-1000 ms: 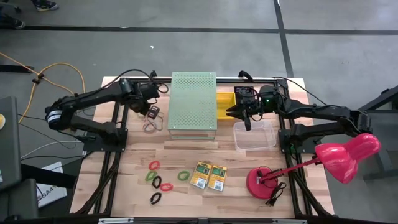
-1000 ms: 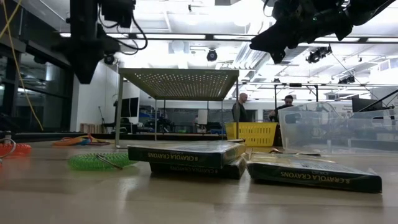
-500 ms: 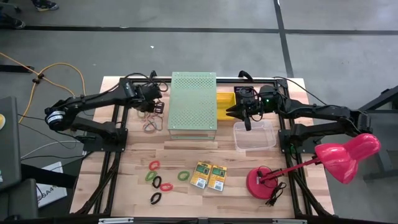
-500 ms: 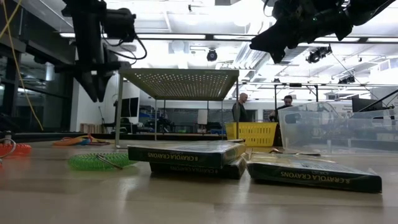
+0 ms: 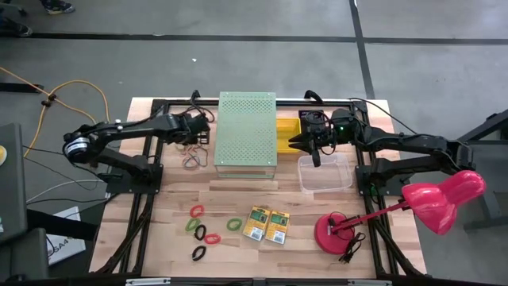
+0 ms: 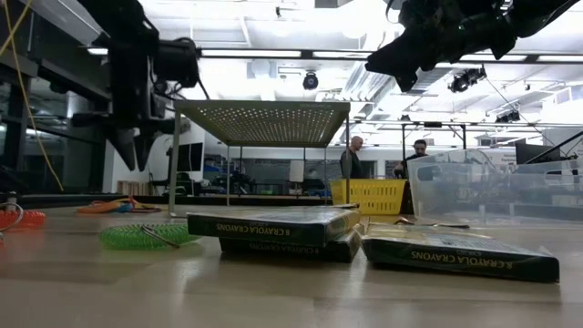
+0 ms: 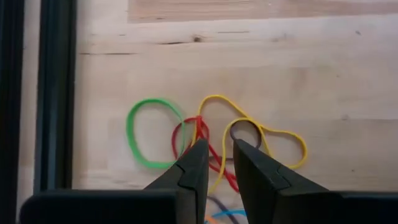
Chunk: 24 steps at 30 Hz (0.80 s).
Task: Pick & Place Office Desk Supplies
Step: Put the red rubber band into the black bin
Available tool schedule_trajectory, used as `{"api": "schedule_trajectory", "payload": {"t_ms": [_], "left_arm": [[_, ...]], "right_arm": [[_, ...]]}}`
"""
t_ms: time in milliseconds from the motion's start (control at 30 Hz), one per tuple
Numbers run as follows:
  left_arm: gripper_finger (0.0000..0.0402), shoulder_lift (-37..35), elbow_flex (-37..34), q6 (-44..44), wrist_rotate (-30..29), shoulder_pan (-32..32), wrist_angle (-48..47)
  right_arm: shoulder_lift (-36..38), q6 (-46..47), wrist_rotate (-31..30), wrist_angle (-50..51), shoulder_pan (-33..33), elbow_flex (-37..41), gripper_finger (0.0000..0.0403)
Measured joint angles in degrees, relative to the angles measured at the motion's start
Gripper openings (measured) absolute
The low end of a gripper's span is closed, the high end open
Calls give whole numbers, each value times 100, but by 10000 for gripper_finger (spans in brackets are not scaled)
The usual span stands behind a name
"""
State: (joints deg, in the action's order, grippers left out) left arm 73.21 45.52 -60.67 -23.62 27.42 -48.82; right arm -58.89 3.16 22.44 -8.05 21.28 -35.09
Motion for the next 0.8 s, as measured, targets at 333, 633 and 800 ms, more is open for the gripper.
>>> {"api": "schedule_trajectory", "payload": {"t_ms": [333,633,800], "left_arm": [[69,797,0,-518,-226,0,44],[69,1131,0,-596,-236,1,204],[69,1147,0,-607,-353,35,199]], "right_arm": [[-2,0,0,2,0,0,71],[-2,0,0,4,-1,0,71],[-2,0,0,7,-1,0,71]]}}
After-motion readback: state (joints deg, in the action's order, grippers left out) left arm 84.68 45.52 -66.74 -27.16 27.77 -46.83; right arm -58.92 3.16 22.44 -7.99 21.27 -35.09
